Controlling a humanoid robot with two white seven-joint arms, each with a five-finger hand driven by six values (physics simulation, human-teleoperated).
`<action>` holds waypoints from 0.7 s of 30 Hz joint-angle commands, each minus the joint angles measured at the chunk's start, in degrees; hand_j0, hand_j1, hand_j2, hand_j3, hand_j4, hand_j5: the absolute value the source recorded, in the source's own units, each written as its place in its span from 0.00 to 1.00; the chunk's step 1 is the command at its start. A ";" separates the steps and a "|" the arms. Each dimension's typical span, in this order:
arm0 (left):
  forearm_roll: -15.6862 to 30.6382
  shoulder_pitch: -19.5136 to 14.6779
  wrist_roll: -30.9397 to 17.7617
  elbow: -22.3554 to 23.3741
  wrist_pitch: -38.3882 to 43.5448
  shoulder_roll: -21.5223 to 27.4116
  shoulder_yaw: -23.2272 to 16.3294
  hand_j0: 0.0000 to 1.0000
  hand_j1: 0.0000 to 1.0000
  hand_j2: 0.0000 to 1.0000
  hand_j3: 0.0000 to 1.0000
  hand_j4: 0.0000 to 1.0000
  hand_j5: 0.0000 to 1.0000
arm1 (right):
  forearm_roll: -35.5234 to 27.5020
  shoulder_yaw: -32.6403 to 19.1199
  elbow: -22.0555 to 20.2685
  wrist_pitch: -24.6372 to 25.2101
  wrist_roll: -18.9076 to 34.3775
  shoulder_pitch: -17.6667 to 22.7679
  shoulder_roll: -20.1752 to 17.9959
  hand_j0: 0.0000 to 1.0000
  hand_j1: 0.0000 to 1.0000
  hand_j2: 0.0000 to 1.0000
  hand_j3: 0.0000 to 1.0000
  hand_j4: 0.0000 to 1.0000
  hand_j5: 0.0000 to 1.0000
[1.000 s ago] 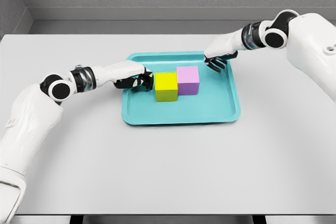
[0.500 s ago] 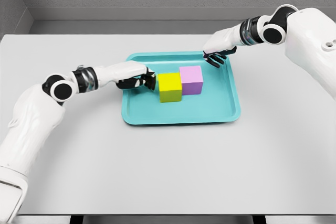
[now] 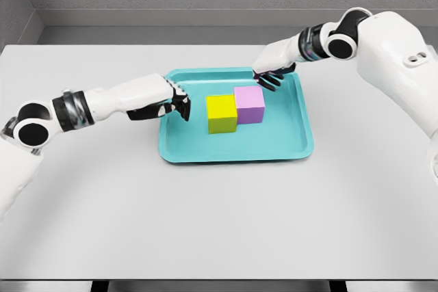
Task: Push two cubes
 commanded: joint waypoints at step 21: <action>0.02 0.80 0.03 -2.00 0.21 -11.49 -9.34 0.33 0.33 0.33 0.33 0.33 0.33 | 2.10 -0.52 -1.33 -0.45 -0.01 -1.41 0.26 0.12 0.12 0.12 0.12 0.12 0.12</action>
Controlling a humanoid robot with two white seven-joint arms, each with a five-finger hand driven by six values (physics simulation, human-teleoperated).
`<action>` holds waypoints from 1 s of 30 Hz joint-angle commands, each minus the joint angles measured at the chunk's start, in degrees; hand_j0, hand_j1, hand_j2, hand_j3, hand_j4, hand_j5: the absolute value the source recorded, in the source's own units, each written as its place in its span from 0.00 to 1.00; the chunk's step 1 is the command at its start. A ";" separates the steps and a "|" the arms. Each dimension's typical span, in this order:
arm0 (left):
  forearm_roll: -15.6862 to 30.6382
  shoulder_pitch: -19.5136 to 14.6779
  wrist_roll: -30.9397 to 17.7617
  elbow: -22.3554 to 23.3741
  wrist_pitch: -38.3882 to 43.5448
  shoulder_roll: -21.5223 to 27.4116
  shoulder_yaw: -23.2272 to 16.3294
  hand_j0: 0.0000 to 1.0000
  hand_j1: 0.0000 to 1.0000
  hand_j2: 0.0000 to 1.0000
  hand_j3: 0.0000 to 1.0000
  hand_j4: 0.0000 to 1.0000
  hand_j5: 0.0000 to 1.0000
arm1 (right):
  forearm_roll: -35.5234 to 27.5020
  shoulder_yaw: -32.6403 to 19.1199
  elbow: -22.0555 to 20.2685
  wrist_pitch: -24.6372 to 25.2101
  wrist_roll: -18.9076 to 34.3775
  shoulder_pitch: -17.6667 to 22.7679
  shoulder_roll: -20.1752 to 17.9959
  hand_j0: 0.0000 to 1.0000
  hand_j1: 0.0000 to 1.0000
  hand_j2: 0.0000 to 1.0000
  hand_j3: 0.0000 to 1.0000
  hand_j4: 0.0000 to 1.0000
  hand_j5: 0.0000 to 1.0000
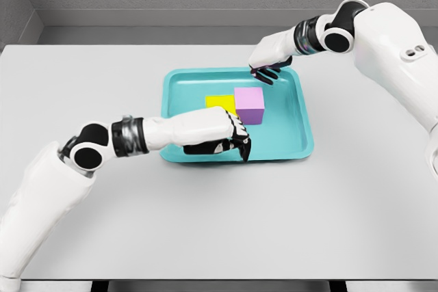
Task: Push two cubes
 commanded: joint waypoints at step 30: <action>1.90 -2.72 0.02 16.34 0.15 -4.18 -0.83 0.33 0.33 0.33 0.33 0.33 0.33 | 1.44 0.18 0.77 4.46 -0.01 0.09 -2.35 0.13 0.13 0.13 0.13 0.13 0.13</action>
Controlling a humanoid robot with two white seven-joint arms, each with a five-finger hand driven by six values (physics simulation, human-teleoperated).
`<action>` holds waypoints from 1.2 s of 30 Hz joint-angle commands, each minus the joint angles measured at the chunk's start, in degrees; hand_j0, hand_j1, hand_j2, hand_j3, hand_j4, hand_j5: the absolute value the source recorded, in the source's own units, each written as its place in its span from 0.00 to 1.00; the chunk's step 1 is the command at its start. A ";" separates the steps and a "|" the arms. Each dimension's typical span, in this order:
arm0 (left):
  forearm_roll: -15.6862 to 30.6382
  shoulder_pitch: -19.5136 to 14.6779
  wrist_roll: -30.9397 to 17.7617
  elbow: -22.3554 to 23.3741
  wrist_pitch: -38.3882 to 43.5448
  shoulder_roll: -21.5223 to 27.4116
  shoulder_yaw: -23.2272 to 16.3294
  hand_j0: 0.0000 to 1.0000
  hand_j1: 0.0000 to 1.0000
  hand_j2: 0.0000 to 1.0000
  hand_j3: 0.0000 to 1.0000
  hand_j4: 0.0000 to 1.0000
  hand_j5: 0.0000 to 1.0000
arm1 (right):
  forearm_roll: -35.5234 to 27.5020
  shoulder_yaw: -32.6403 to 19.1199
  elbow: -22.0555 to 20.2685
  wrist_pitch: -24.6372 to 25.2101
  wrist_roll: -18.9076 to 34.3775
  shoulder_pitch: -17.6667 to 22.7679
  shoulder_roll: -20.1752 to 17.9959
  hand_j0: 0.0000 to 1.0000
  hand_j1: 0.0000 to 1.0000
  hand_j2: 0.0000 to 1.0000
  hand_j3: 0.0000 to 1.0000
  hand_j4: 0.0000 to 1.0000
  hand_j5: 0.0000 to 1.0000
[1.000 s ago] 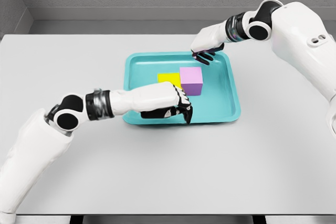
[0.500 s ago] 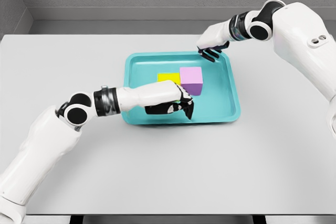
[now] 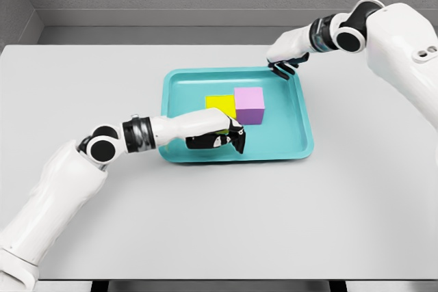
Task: Push two cubes
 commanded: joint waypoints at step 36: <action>0.42 -1.32 0.02 5.09 0.13 -1.58 0.15 0.33 0.33 0.33 0.33 0.33 0.33 | -0.28 1.03 -11.29 -0.62 -0.01 1.14 -7.93 0.14 0.14 0.14 0.14 0.14 0.14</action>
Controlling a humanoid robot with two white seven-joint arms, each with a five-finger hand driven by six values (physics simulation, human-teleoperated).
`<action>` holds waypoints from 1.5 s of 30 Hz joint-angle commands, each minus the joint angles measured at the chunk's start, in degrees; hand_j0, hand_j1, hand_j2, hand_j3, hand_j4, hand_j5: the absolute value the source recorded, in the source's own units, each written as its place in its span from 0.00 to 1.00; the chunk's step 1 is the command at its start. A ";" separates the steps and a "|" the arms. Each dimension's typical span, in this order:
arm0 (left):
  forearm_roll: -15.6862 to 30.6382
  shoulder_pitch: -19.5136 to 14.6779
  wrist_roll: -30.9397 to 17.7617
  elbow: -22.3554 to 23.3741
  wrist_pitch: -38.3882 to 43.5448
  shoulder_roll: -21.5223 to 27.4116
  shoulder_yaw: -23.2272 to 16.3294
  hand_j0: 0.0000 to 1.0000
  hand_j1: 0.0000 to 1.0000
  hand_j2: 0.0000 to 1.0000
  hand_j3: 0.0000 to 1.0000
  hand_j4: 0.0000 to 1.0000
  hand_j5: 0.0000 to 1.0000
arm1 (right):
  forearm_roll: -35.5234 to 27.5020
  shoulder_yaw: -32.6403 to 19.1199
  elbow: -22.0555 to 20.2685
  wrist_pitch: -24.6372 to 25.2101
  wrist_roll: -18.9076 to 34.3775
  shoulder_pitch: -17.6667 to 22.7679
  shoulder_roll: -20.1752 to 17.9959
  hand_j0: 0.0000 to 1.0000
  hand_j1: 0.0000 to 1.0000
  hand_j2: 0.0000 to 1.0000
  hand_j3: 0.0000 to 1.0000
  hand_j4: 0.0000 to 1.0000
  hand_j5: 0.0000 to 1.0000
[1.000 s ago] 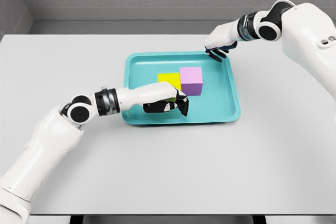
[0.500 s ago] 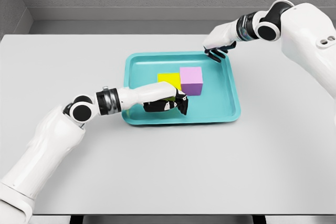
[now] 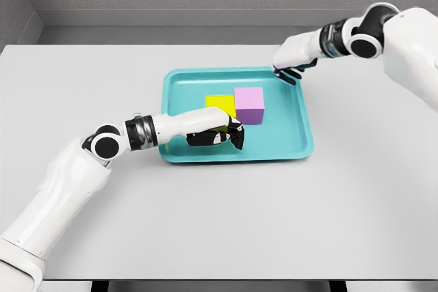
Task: Push two cubes
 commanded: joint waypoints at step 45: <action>0.54 -1.23 0.00 3.98 0.11 -0.04 -0.04 0.31 0.31 0.31 0.31 0.31 0.31 | -1.12 0.06 -4.13 -1.22 -0.01 0.00 -4.02 0.16 0.16 0.16 0.16 0.16 0.16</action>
